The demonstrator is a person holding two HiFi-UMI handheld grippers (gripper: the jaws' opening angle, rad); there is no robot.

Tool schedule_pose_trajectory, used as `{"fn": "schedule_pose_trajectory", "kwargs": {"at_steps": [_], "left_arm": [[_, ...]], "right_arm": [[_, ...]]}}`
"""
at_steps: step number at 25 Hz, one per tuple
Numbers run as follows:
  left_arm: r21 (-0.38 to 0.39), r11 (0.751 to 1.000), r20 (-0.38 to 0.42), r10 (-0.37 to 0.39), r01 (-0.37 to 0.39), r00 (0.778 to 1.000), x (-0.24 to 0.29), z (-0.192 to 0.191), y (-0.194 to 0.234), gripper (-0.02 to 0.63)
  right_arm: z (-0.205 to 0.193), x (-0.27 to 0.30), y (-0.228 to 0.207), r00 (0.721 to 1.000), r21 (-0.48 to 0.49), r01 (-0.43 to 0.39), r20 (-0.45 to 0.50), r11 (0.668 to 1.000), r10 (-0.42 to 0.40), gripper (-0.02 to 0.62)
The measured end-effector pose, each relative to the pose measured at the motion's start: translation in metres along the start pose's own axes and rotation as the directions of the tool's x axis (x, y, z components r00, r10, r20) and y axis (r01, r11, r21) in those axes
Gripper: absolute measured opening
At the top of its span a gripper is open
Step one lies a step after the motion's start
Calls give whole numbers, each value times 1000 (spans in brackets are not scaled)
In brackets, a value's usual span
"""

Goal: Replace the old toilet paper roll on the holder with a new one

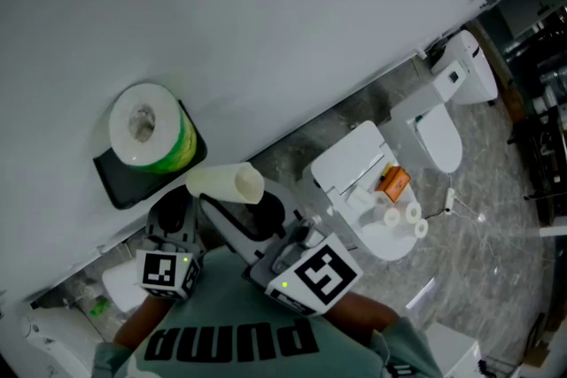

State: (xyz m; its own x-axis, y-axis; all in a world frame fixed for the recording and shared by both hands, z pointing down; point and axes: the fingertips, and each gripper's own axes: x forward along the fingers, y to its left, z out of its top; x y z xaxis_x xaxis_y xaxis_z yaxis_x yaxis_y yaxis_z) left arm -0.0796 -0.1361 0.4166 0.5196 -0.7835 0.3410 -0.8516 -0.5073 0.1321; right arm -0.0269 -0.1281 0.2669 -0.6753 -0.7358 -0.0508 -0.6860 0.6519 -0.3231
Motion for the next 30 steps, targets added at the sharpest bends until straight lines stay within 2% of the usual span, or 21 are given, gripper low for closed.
{"fn": "schedule_pose_trajectory", "kwargs": {"at_steps": [4,8,11,14,22,26,30], "left_arm": [[-23,999,61,30,-28,998,-13,0,11,3],[-51,995,29,83,-82,996,-32,-8,25,3],[-77,990,113,124,-115,986,-45,-6,36,3],[-102,983,132,168,-155,977,-62,-11,47,3],[-145,969,142,218,-198,966,-90,-23,70,3],[-154,969,151,216,-193,965,-97,-26,74,3],[-162,970,156,205,-180,966,-98,-30,77,3]], "right_arm": [[5,13,27,999,-83,-35,-4,996,35,161],[2,32,55,996,-136,-86,-30,987,82,161],[-2,46,73,993,-168,-113,-50,979,106,161],[-8,59,87,992,-206,-119,-74,971,106,161],[-24,88,101,991,-323,-50,-133,945,7,161],[-35,94,96,977,-406,-24,-204,913,-65,161],[-40,104,92,965,-452,4,-231,892,-121,161]]}}
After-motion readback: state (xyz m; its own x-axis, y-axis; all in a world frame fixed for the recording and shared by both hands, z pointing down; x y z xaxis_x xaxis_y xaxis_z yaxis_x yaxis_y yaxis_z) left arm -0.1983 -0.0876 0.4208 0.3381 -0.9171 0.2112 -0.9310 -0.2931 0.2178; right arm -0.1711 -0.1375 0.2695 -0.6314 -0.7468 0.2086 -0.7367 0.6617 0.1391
